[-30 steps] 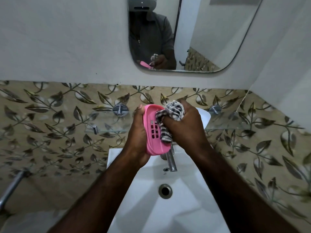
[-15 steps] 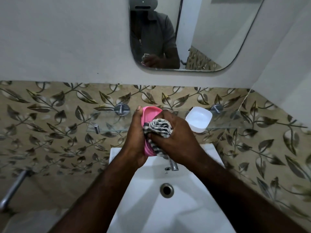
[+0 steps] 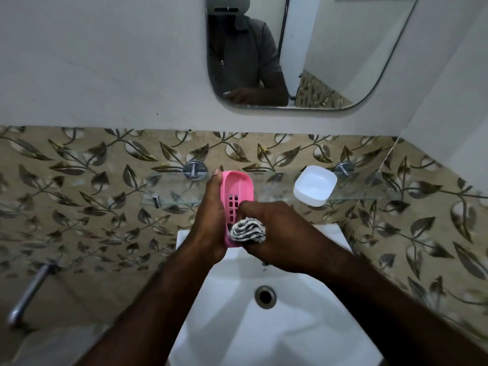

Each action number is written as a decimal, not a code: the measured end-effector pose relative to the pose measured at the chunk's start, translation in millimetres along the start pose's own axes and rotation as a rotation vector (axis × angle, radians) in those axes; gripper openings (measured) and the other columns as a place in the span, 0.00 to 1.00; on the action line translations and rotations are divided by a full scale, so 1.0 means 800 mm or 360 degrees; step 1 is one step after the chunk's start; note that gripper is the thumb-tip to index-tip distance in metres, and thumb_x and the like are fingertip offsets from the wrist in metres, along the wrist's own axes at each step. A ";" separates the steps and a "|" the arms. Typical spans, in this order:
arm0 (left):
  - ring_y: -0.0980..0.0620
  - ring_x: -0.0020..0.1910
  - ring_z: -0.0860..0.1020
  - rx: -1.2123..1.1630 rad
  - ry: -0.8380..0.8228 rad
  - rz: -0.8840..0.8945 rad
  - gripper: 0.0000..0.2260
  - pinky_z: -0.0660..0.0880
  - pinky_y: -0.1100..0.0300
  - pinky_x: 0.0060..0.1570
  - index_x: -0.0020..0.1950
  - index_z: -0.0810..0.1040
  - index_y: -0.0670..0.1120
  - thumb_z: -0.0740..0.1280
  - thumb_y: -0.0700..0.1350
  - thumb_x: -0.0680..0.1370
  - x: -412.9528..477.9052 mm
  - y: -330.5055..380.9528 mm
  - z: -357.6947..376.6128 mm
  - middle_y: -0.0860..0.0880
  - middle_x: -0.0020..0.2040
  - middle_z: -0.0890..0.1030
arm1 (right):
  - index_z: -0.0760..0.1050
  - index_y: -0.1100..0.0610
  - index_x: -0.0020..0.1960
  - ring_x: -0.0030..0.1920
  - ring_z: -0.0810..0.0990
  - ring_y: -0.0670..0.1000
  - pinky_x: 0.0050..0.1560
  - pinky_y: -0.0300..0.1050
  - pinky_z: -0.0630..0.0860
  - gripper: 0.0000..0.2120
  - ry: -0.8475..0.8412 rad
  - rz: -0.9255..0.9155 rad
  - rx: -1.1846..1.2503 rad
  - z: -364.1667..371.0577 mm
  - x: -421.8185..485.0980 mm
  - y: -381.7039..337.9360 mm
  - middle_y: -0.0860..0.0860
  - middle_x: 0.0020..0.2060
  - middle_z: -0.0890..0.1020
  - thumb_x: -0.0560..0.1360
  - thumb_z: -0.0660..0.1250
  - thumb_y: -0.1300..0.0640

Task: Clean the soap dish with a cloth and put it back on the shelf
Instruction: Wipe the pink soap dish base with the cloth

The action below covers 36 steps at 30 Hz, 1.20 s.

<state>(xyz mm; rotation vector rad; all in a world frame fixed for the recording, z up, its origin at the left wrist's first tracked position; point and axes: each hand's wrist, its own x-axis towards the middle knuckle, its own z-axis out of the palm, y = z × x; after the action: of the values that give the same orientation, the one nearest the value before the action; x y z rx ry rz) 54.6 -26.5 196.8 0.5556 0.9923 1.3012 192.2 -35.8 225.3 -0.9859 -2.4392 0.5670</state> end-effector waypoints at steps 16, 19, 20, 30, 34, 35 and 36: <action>0.41 0.48 0.83 0.0169 0.0124 0.0336 0.32 0.77 0.41 0.53 0.55 0.80 0.46 0.58 0.72 0.72 0.007 0.000 0.014 0.39 0.48 0.83 | 0.78 0.55 0.43 0.39 0.85 0.55 0.43 0.51 0.83 0.12 0.0375 0.0360 0.1159 -0.002 -0.008 -0.003 0.55 0.38 0.85 0.68 0.75 0.70; 0.41 0.47 0.80 0.0111 0.0163 0.0374 0.33 0.76 0.44 0.51 0.54 0.80 0.46 0.60 0.73 0.68 0.012 0.007 0.013 0.38 0.49 0.82 | 0.73 0.49 0.43 0.36 0.81 0.45 0.38 0.40 0.78 0.18 0.0247 0.0171 0.0810 -0.004 -0.015 -0.008 0.45 0.36 0.82 0.67 0.77 0.67; 0.41 0.47 0.80 0.0086 0.0152 0.0304 0.33 0.76 0.46 0.51 0.55 0.80 0.45 0.59 0.72 0.70 0.012 0.010 0.011 0.37 0.50 0.82 | 0.72 0.48 0.45 0.38 0.80 0.44 0.39 0.41 0.77 0.18 0.0202 0.0103 0.0531 0.001 -0.017 -0.003 0.44 0.38 0.81 0.68 0.77 0.64; 0.43 0.43 0.76 0.0023 -0.0210 -0.0250 0.27 0.76 0.53 0.42 0.60 0.76 0.41 0.61 0.63 0.77 0.008 0.029 0.002 0.40 0.45 0.78 | 0.75 0.53 0.45 0.43 0.75 0.52 0.42 0.48 0.73 0.14 0.0573 -0.0378 -0.0298 0.044 -0.020 0.043 0.50 0.39 0.80 0.65 0.77 0.59; 0.45 0.41 0.79 0.0054 -0.0515 -0.0191 0.20 0.74 0.53 0.45 0.52 0.79 0.43 0.66 0.60 0.74 -0.005 0.025 -0.002 0.42 0.42 0.80 | 0.72 0.48 0.43 0.35 0.80 0.51 0.36 0.52 0.78 0.15 0.0756 0.0042 0.0443 0.031 -0.019 0.017 0.45 0.34 0.80 0.65 0.77 0.54; 0.45 0.42 0.80 -0.0019 -0.0555 -0.0103 0.23 0.76 0.53 0.47 0.53 0.80 0.43 0.68 0.62 0.72 -0.006 0.018 -0.002 0.42 0.43 0.81 | 0.72 0.48 0.42 0.34 0.81 0.50 0.34 0.52 0.79 0.15 0.0734 0.0127 0.0643 0.026 -0.016 0.009 0.46 0.33 0.81 0.65 0.78 0.57; 0.45 0.44 0.81 -0.0095 -0.0569 0.0020 0.27 0.78 0.52 0.48 0.54 0.80 0.42 0.71 0.64 0.68 -0.007 0.009 -0.002 0.41 0.44 0.82 | 0.72 0.49 0.41 0.32 0.81 0.48 0.33 0.49 0.80 0.16 0.0726 0.0155 0.0777 0.023 -0.014 0.002 0.45 0.32 0.81 0.65 0.78 0.61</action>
<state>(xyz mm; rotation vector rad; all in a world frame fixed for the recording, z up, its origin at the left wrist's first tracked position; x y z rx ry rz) 49.7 -30.2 203.4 0.7200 0.6531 1.1865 190.1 -46.3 206.6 -0.9053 -1.7472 0.8185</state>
